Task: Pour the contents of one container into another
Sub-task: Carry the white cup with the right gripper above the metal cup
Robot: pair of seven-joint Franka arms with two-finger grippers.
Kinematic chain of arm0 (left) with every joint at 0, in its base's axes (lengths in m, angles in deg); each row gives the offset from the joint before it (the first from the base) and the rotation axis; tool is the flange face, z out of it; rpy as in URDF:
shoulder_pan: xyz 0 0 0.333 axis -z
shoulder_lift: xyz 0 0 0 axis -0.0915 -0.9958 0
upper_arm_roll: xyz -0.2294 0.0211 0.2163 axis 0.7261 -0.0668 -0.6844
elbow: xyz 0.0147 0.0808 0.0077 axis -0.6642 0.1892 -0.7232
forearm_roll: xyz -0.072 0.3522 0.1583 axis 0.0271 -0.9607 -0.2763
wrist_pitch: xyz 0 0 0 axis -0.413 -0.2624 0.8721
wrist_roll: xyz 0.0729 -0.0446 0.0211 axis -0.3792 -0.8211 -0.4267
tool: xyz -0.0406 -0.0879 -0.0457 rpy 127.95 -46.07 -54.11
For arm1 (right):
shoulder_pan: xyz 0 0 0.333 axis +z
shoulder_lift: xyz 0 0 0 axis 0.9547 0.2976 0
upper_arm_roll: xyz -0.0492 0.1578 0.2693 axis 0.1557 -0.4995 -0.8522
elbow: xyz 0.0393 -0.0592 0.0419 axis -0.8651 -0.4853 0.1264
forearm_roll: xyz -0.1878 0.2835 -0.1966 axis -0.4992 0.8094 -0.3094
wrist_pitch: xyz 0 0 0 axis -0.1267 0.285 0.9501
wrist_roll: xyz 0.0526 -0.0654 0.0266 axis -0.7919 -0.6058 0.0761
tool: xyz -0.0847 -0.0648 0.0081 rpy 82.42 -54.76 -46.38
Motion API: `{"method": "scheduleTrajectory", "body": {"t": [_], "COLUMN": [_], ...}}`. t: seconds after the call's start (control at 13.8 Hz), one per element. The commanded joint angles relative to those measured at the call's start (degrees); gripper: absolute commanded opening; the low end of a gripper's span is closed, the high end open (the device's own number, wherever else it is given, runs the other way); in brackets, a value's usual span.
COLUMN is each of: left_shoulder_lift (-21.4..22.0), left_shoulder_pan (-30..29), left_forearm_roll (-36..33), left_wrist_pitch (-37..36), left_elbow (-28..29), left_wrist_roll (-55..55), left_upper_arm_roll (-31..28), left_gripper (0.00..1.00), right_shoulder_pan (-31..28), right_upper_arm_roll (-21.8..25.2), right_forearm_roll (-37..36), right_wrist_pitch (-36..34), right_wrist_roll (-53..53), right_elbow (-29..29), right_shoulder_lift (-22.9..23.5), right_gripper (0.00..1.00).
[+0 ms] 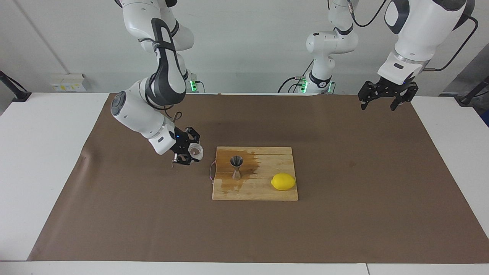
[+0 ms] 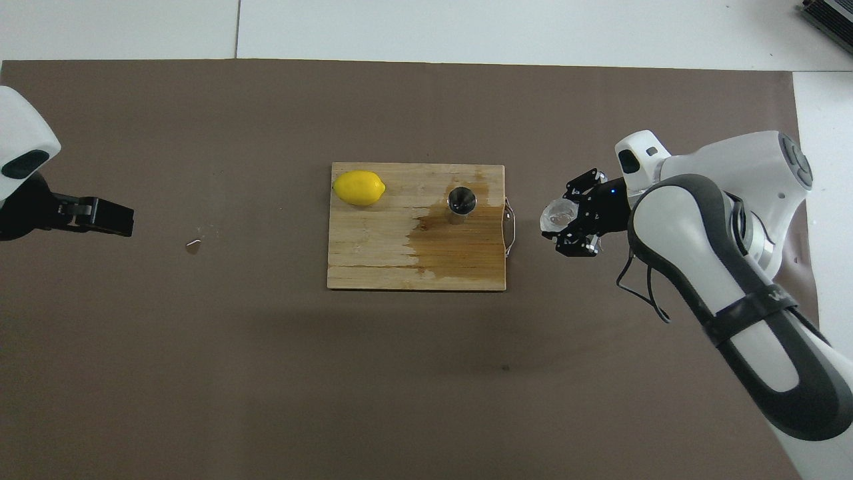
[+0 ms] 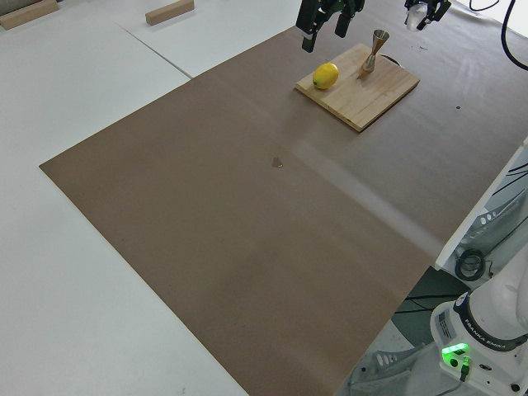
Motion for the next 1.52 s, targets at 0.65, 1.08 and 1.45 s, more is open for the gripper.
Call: {"method": "scheduleTrajectory", "body": {"t": [0.65,1.08,1.45], "left_shoulder_lift": [1.33,1.68,1.59], "left_shoulder_pan": [-0.43,-0.51,-0.51], "left_forearm_roll": [3.23,3.24,3.24], "left_wrist_pitch": [-1.06,-2.64,-2.73], "left_elbow": [0.03,0.39,0.39], "left_wrist_roll": [0.45,0.27,0.36], "left_upper_arm_roll": [-0.42,-0.86,-0.86], "left_gripper": [1.0,1.0,1.0], "right_shoulder_pan": [10.56,12.58,13.2], "right_upper_arm_roll": [-0.31,-0.31,-0.31], "right_forearm_roll": [-12.76,-18.03,-23.13], "right_wrist_pitch": [7.01,8.34,7.2], "right_wrist_roll": [22.64,23.7,23.7], "right_elbow": [5.48,5.57,5.48], "right_shoulder_lift": [1.1,1.54,1.45], "right_gripper": [0.3,0.3,0.29]}}
